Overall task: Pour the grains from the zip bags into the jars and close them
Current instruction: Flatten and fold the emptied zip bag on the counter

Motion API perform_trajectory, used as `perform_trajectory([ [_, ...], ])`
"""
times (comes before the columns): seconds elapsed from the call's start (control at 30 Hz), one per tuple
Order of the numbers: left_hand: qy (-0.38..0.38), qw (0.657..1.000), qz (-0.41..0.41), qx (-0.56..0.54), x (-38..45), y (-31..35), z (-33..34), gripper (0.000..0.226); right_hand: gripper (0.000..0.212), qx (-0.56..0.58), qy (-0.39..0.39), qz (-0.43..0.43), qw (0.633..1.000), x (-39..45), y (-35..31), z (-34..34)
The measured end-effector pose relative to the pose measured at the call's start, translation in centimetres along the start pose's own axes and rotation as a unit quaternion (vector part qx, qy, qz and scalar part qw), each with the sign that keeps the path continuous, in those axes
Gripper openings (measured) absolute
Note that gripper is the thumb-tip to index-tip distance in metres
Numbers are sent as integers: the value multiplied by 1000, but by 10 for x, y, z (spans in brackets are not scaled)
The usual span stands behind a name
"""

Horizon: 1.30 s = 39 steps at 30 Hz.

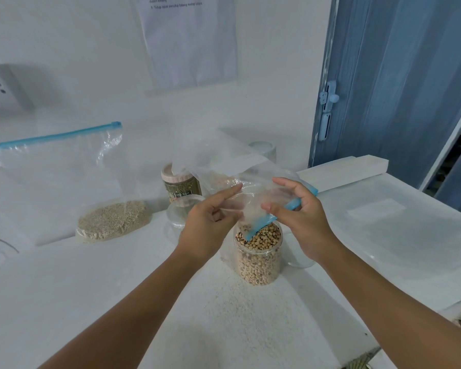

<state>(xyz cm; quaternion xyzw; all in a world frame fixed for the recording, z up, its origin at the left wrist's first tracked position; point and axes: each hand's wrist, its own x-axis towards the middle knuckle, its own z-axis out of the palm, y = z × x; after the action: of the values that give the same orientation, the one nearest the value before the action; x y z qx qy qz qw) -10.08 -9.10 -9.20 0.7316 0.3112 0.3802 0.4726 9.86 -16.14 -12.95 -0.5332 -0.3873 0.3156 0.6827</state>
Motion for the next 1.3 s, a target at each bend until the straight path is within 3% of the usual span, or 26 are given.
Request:
perform_trajectory([
  [1.3,-1,999,32,-10,9,-18,-3,57,53,-10,5,1,1000,9,4,6],
])
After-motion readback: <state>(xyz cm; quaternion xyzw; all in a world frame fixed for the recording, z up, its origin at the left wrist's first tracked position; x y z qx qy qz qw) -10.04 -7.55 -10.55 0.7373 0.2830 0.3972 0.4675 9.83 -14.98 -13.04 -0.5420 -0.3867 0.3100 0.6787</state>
